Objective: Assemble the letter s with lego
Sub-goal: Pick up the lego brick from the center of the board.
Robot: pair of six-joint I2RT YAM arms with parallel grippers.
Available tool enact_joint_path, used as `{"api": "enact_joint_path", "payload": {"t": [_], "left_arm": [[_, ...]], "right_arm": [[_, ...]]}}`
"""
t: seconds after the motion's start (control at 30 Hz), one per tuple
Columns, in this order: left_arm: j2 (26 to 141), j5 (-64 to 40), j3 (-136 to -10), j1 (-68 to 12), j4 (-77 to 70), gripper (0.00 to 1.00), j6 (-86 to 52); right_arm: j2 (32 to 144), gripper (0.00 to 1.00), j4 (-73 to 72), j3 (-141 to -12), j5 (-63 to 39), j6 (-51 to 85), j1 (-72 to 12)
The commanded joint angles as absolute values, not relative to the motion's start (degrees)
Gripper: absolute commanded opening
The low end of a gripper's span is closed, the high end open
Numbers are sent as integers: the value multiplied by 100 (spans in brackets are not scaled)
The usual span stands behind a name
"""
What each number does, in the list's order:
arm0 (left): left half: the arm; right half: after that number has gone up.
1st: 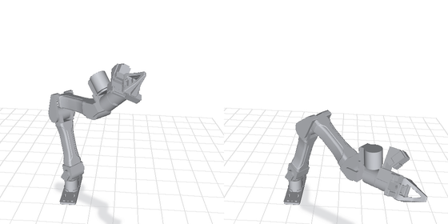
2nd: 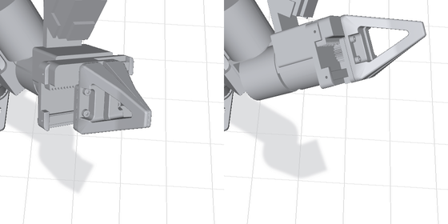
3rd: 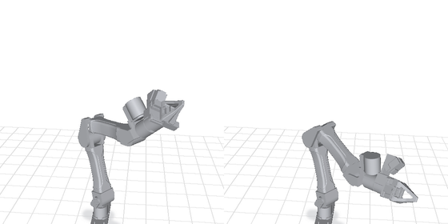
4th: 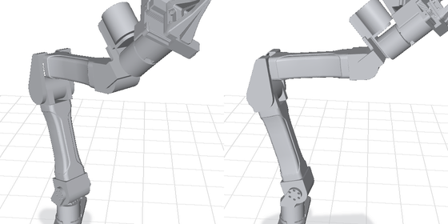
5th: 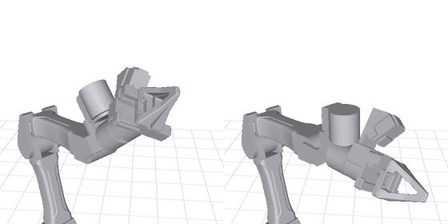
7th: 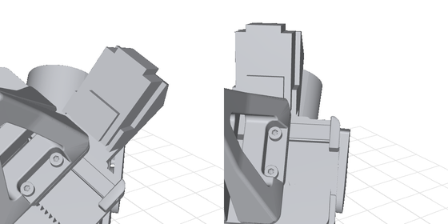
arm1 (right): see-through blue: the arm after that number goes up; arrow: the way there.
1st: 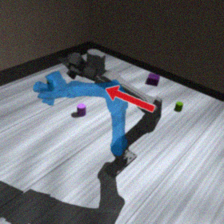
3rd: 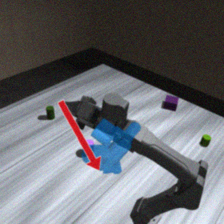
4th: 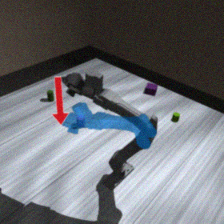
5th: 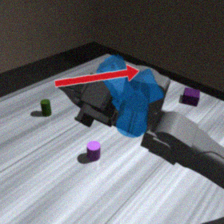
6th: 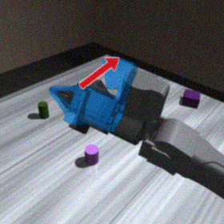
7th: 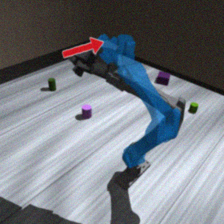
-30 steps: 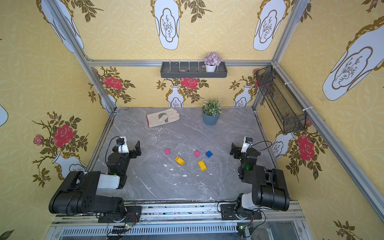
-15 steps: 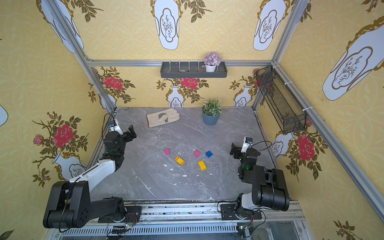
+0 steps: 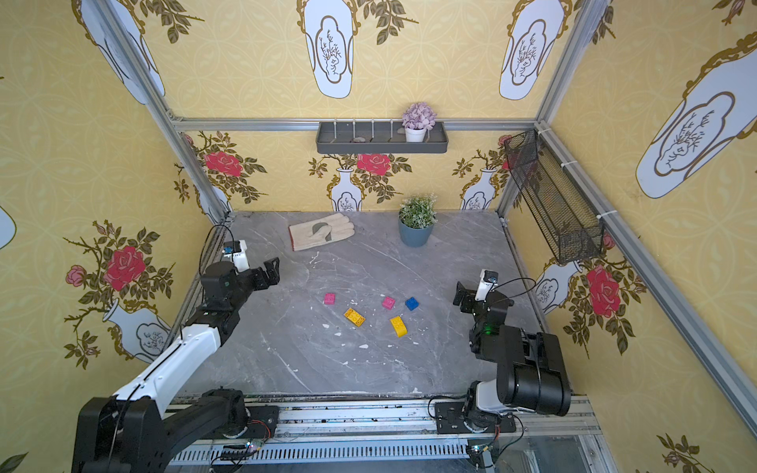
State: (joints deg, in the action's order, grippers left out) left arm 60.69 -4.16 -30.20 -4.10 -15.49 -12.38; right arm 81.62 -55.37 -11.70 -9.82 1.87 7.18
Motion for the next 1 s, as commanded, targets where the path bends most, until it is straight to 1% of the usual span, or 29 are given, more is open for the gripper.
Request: {"api": "enact_joint_path", "payload": {"t": [0.0, 0.2, 0.33, 0.47, 0.67, 0.7, 0.73, 0.77, 0.8, 0.83, 0.9, 0.93, 0.97], "left_arm": [[5788, -630, -2585, -404, -2297, 99, -876], [5662, -420, -2274, -404, -2319, 99, -742], [5531, -40, -1859, -404, -2827, 99, -576], [5408, 76, -1598, -409, -3131, 99, -449], [5592, 262, -1416, -396, -3509, 99, -234], [5641, 264, -1398, -400, -3548, 99, -211], [5691, 255, -1397, -400, -3568, 99, -182], [5724, 250, -1389, -396, -3602, 99, -155], [5766, 247, -1349, -396, -3701, 99, -149], [5815, 246, -1296, -396, -3838, 99, -115], [5937, 271, -1112, -396, -4216, 99, -57], [6007, 306, -1027, -388, -4380, 99, -42], [6078, 352, -982, -379, -4512, 99, -66]], "right_arm": [[8150, 98, -5537, -1163, -936, 216, 713], [8121, 98, -5476, -1166, -933, 208, 718], [8141, 98, -5524, -1158, -954, 215, 729], [8158, 98, -5536, -1165, -964, 228, 729], [8139, 98, -5525, -1160, -967, 228, 738], [8094, 98, -5419, -1204, -806, 273, 721], [7765, 98, -3791, -1975, -256, 571, 727], [7964, 98, -1268, -3581, 148, 1272, 790], [8838, 98, 1144, -5562, -555, 1860, 1009], [9077, 98, 1945, -6472, -1383, 1869, 798], [9476, 98, 3845, -8251, -1415, 1500, -421], [9004, 98, 3517, -7861, -778, 1369, -730], [8017, 98, 1565, -6029, -302, 849, -667]]}}
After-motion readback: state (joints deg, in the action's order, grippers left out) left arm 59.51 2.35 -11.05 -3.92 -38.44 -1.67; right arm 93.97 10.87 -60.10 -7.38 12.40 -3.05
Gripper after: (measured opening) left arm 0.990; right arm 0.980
